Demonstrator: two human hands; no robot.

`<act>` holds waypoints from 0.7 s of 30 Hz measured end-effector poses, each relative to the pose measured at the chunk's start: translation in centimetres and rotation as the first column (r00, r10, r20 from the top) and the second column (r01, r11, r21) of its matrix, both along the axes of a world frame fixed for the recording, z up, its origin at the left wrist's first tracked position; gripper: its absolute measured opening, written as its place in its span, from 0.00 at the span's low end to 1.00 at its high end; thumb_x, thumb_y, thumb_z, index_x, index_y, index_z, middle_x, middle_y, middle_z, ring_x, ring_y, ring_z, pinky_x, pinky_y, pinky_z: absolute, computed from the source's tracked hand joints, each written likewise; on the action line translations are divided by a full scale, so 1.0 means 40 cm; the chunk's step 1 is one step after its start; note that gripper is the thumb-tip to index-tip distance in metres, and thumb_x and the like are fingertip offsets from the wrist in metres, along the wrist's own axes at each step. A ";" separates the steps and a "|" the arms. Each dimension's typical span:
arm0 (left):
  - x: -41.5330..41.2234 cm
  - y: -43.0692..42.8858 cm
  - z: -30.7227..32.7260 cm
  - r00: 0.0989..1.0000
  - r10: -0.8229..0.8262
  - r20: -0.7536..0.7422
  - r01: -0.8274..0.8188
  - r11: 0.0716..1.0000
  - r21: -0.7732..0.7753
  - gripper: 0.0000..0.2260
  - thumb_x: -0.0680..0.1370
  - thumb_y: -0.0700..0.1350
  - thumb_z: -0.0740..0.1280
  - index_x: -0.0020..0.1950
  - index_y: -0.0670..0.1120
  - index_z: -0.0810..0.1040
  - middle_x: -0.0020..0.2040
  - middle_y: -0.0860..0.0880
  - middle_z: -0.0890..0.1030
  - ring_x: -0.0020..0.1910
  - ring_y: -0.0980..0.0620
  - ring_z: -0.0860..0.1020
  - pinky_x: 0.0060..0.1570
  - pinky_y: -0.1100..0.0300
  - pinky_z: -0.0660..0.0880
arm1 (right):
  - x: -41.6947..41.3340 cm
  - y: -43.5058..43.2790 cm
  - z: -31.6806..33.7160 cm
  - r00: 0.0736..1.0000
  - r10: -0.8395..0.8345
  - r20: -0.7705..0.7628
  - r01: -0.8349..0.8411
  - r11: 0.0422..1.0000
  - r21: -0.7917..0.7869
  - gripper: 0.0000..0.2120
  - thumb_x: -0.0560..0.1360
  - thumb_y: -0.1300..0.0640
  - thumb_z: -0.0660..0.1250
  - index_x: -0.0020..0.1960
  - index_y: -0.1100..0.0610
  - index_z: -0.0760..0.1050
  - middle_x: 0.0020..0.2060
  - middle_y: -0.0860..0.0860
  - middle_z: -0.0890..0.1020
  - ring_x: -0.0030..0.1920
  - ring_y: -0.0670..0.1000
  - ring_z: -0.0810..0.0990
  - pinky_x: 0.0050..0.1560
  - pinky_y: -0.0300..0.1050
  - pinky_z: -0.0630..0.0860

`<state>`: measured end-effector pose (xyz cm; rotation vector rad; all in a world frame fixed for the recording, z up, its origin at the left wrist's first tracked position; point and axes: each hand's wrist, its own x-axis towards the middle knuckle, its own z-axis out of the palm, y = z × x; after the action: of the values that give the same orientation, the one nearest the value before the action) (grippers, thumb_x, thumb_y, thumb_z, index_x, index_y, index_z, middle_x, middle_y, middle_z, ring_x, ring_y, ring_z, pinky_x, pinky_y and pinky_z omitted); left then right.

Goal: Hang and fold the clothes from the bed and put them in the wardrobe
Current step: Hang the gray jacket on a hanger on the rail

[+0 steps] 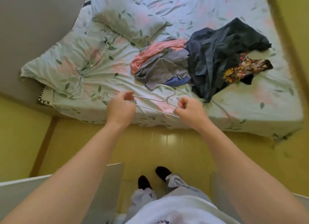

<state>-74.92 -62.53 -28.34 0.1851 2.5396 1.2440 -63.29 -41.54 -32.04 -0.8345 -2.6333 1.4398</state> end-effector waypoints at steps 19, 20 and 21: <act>0.117 0.568 -0.083 0.331 -0.873 -0.359 0.731 0.478 -0.487 0.07 0.79 0.52 0.71 0.55 0.54 0.85 0.47 0.53 0.74 0.38 0.52 0.73 0.31 0.62 0.65 | 0.434 0.262 0.014 0.920 -0.361 0.153 0.385 0.908 -0.165 0.23 0.72 0.34 0.68 0.40 0.55 0.71 0.34 0.51 0.79 0.32 0.45 0.75 0.37 0.43 0.75; 0.119 0.604 -0.084 0.325 -0.876 -0.358 0.738 0.471 -0.483 0.07 0.80 0.52 0.70 0.56 0.55 0.85 0.48 0.52 0.75 0.39 0.52 0.74 0.31 0.62 0.66 | 0.433 0.276 0.013 0.909 -0.397 0.126 0.416 0.883 -0.220 0.26 0.73 0.33 0.67 0.40 0.57 0.71 0.32 0.52 0.77 0.32 0.47 0.74 0.38 0.47 0.75; 0.118 0.637 -0.085 0.320 -0.882 -0.345 0.747 0.459 -0.480 0.08 0.80 0.52 0.69 0.57 0.55 0.84 0.49 0.52 0.75 0.40 0.52 0.75 0.32 0.61 0.69 | 0.434 0.287 0.010 0.894 -0.433 0.118 0.448 0.853 -0.268 0.27 0.74 0.32 0.66 0.40 0.58 0.69 0.30 0.51 0.74 0.31 0.47 0.72 0.38 0.48 0.73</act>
<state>-70.20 -37.05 -31.75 1.8015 2.2950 0.4424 -45.93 -30.06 -31.62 -1.4118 -2.0769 1.6914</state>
